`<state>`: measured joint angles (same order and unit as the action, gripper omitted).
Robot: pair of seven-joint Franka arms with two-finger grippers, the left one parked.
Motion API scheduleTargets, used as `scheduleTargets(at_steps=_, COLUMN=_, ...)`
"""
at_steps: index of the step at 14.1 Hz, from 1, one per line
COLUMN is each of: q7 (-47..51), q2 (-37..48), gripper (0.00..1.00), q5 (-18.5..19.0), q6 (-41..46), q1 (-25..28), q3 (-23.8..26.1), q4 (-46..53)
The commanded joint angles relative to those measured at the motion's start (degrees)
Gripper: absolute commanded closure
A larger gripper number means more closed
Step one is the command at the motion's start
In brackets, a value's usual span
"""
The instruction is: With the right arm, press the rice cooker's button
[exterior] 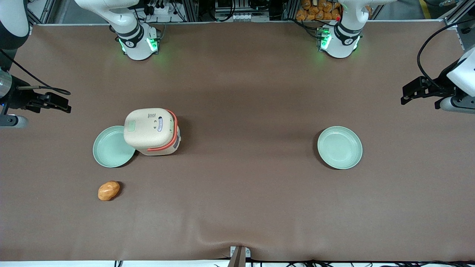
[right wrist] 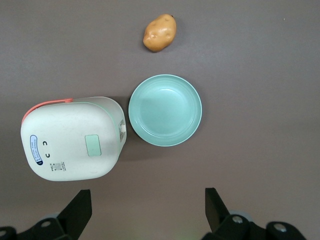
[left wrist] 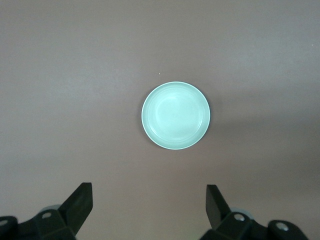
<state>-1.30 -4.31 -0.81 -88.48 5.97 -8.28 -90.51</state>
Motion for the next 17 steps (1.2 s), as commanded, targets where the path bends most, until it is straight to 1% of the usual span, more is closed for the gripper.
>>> scheduleTargets(at_steps=1, q7=0.07, q2=1.06, gripper=0.0, q5=1.17, q6=0.76, q1=0.45, q3=0.01, q4=0.08)
scheduleTargets(at_steps=12, q7=-0.1, q2=1.06, gripper=0.0, q5=0.64, q6=1.2, q1=0.36, q3=-0.07, q4=0.87)
scheduleTargets(at_steps=17, q7=-0.28, q2=0.8, gripper=0.0, q5=0.64, q6=3.93, q1=0.97, q3=0.1, q4=0.87)
